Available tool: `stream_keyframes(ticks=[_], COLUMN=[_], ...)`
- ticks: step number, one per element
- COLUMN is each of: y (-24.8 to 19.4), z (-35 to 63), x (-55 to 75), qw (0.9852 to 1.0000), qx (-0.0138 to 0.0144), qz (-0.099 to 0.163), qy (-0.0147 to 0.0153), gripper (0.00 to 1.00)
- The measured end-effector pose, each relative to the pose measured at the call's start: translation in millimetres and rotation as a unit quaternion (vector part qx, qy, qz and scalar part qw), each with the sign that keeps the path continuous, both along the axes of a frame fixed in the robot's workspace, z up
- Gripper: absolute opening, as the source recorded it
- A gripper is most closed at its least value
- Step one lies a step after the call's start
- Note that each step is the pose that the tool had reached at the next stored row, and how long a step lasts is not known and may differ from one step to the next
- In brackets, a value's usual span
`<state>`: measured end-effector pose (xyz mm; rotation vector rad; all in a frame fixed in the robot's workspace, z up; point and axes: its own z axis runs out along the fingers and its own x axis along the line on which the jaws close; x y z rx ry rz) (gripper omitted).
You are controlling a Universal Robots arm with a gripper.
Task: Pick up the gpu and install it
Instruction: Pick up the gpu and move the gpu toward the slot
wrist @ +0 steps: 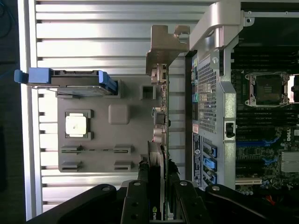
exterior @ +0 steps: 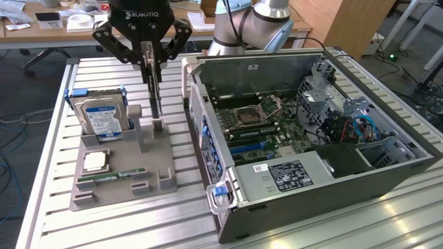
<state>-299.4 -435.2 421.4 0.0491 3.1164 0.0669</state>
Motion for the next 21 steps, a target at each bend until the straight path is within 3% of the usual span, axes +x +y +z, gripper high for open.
stream_keyframes(ticks=[10,21], y=[0.0,0.1], z=[0.1,0.1], x=[25.0,63.0], qw=[1.0,1.0], qx=[0.0003,0.0024], qz=[0.0,0.0], qy=[0.0,0.0], gripper=[0.26,0.26])
